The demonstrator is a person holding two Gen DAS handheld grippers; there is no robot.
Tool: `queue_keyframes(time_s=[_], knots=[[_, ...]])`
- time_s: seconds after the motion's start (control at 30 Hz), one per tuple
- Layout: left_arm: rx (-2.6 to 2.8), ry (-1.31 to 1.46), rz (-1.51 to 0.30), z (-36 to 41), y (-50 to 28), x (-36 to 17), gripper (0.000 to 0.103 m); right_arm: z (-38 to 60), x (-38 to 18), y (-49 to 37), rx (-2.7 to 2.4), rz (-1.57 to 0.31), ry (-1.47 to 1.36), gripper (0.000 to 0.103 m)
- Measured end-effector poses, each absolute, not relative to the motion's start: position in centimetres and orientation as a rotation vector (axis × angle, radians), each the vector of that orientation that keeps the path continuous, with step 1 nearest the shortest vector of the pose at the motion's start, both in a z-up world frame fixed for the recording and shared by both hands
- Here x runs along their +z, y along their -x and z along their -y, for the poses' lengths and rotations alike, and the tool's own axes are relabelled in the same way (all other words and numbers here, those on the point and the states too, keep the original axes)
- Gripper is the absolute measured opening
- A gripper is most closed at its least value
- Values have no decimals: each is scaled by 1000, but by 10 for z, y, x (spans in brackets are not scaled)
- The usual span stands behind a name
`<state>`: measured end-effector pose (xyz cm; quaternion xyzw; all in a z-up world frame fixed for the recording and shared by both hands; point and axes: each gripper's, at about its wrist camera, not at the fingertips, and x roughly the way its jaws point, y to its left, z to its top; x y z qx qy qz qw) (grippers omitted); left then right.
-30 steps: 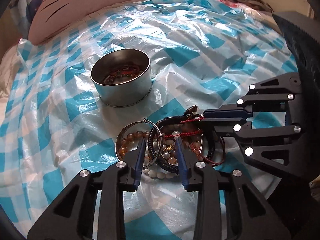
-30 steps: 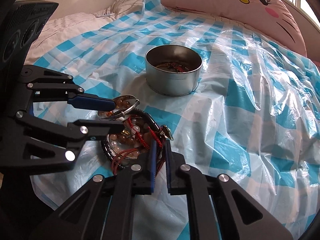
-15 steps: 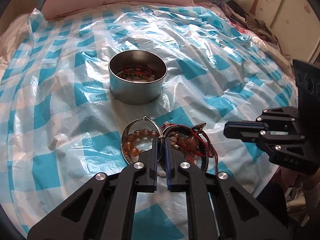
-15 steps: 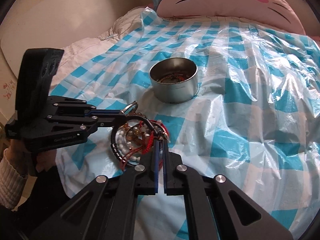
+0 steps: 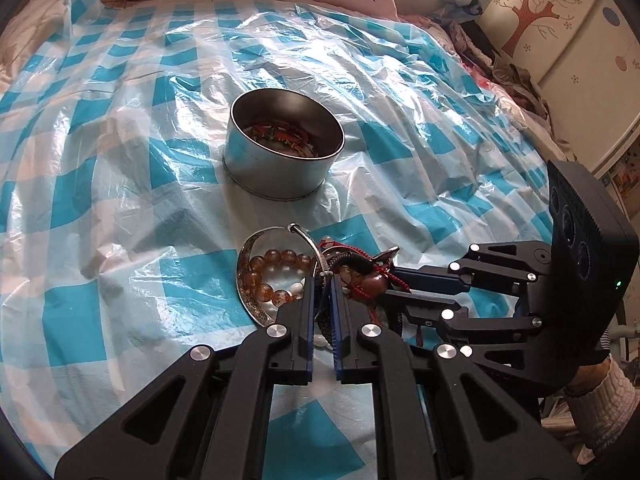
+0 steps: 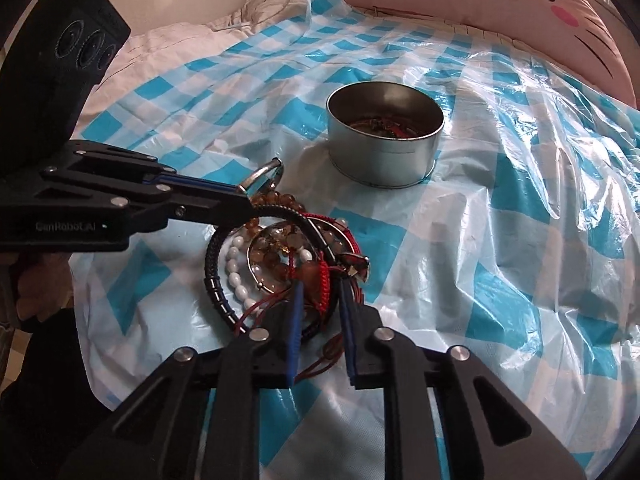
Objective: Organize jewelry
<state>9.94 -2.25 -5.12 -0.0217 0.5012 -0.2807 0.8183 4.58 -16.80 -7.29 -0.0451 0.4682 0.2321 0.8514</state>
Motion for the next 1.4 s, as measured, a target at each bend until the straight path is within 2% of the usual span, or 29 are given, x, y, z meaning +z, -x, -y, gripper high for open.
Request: queue_keyframes(time_s=[0.03, 0.37, 0.67, 0.87, 0.93, 1.0, 1.07, 1.1, 1.13, 1.27, 1.4], knots=[[-594, 50, -1061, 21, -99, -50, 6, 170, -72, -45, 480, -979, 98, 3], [-610, 136, -1025, 1, -99, -30, 5, 210, -50, -36, 562, -928, -222, 4], [-626, -176, -1062, 32, -82, -54, 7, 228, -32, -32, 594, -882, -356, 4], [-613, -301, -1025, 49, -78, -56, 26, 236, -30, -34, 631, -856, -448, 4], [-605, -347, -1007, 54, -75, -56, 37, 240, -27, -33, 662, -829, -492, 4], [-588, -382, -999, 58, -75, -58, 38, 243, -23, -32, 672, -814, -510, 4], [-581, -376, -1007, 60, -79, -60, 38, 245, -20, -31, 678, -803, -516, 4], [-578, -374, -1009, 60, -81, -61, 29, 245, -20, -31, 679, -801, -516, 4], [-582, -373, -1015, 61, -83, -61, 13, 246, -18, -31, 679, -800, -516, 4], [-577, -371, -990, 61, -83, -54, 5, 250, -18, -29, 674, -797, -523, 4], [-588, -275, -971, 49, -84, -39, 3, 255, -20, -27, 668, -791, -540, 4]])
